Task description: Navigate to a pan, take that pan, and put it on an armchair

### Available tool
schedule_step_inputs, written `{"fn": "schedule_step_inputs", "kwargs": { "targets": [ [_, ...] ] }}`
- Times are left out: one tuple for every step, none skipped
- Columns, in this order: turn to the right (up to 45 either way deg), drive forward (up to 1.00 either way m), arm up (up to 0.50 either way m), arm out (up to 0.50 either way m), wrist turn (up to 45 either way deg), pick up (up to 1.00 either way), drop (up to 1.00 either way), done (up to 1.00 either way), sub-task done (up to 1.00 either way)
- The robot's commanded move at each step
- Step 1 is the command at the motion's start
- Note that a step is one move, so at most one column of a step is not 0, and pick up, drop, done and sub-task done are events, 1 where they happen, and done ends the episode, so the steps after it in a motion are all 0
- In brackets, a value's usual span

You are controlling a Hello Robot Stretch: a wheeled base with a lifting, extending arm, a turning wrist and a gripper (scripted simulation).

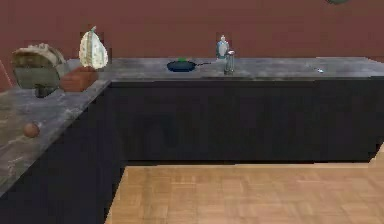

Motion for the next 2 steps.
{"fn": "schedule_step_inputs", "kwargs": {
  "targets": [
    [0.0,0.95,0.00,0.00,0.0,0.00,0.00,0.00,0.00],
    [-45.0,0.00,0.00,0.00,0.0,0.00,0.00,0.00,0.00]
  ]
}}
